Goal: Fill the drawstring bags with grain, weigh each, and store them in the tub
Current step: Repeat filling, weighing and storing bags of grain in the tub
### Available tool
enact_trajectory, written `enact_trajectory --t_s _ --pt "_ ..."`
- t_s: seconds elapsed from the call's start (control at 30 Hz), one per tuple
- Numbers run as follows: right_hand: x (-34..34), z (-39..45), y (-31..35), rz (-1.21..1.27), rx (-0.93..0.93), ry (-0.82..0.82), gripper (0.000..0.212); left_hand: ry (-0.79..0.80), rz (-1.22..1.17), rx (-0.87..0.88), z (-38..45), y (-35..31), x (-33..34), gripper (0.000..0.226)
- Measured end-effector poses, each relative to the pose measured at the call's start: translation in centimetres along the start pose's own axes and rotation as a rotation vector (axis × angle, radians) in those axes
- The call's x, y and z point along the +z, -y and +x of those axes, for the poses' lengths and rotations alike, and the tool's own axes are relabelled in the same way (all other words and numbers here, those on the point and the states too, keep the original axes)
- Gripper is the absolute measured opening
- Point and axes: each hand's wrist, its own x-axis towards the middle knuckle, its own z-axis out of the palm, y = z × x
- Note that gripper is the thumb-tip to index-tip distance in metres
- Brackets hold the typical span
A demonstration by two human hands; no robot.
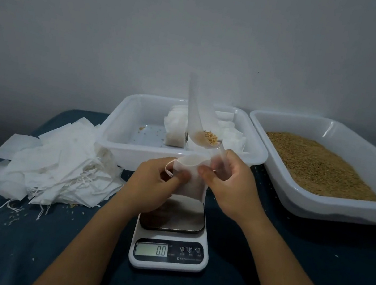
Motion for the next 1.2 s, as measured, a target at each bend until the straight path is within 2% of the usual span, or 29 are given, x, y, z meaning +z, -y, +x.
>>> enact_trajectory --t_s 0.2,0.33,0.47,0.6,0.73,0.87,1.0,1.2 --pt "1.1 -0.6 -0.2 -0.029 0.035 0.045 0.025 -0.003 0.092 0.022 -0.6 1.2 -1.6 0.027" --pt "1.8 -0.8 -0.6 -0.039 0.069 0.073 0.025 0.020 0.110 -0.048 -1.0 1.7 -2.5 0.020" --pt "2.5 -0.8 -1.1 -0.118 0.087 0.063 0.023 0.052 0.223 -0.108 -1.0 2.0 -2.5 0.004" --pt "2.4 -0.8 -1.7 -0.218 0.118 0.061 0.029 0.064 0.344 -0.133 -0.9 2.2 -2.1 0.014" --pt "1.9 -0.7 -2.0 -0.169 0.140 0.038 0.031 0.016 0.302 -0.188 -0.7 2.8 -1.9 0.014" --pt "1.4 -0.5 -1.8 -0.202 0.149 0.015 0.035 -0.076 0.202 -0.247 -0.4 3.8 -1.9 0.015" --pt "1.1 -0.6 -1.7 -0.235 0.115 -0.034 0.025 -0.268 0.074 -0.412 0.2 5.0 -2.0 0.013" --pt "0.9 -0.5 -1.8 -0.282 0.088 -0.087 0.027 -0.464 -0.002 -0.595 0.5 7.0 -2.3 0.029"
